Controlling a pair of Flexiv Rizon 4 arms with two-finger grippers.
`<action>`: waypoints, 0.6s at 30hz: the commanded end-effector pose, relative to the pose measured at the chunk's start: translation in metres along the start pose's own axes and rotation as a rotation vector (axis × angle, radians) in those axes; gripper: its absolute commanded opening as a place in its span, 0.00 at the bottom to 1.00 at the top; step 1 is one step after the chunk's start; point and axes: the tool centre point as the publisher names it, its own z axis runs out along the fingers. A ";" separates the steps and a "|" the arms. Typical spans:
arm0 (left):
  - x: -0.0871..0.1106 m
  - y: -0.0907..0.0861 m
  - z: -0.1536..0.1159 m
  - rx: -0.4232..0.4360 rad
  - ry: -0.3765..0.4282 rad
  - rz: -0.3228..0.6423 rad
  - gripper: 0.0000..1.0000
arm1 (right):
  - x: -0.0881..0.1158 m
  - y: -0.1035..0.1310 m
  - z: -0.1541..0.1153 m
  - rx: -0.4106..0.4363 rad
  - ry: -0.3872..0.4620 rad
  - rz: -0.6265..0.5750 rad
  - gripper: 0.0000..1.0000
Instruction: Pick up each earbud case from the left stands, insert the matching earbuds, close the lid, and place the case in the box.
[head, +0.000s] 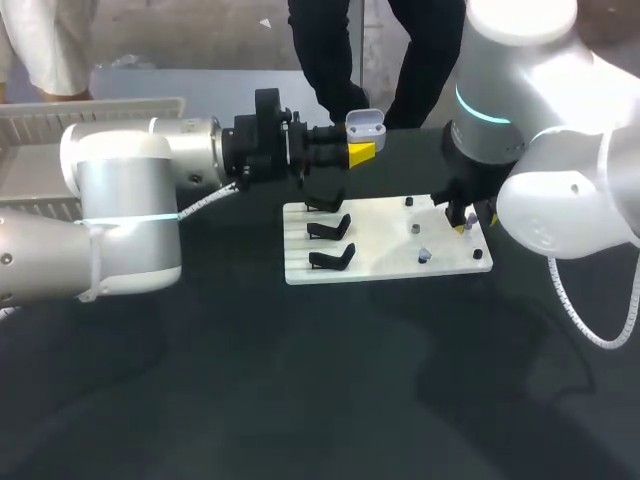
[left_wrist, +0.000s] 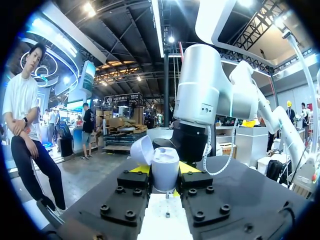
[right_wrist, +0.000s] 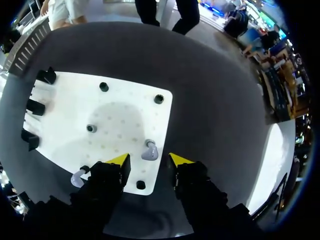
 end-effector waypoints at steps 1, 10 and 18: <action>0.000 -0.002 0.000 -0.008 -0.002 0.003 0.00 | -0.003 0.001 0.002 0.001 0.008 -0.002 0.46; 0.000 -0.002 0.000 -0.008 -0.002 0.003 0.00 | -0.005 0.000 0.004 0.003 0.012 0.000 0.42; 0.000 -0.002 0.000 -0.008 -0.002 0.003 0.00 | -0.006 -0.001 0.006 0.004 0.016 0.004 0.33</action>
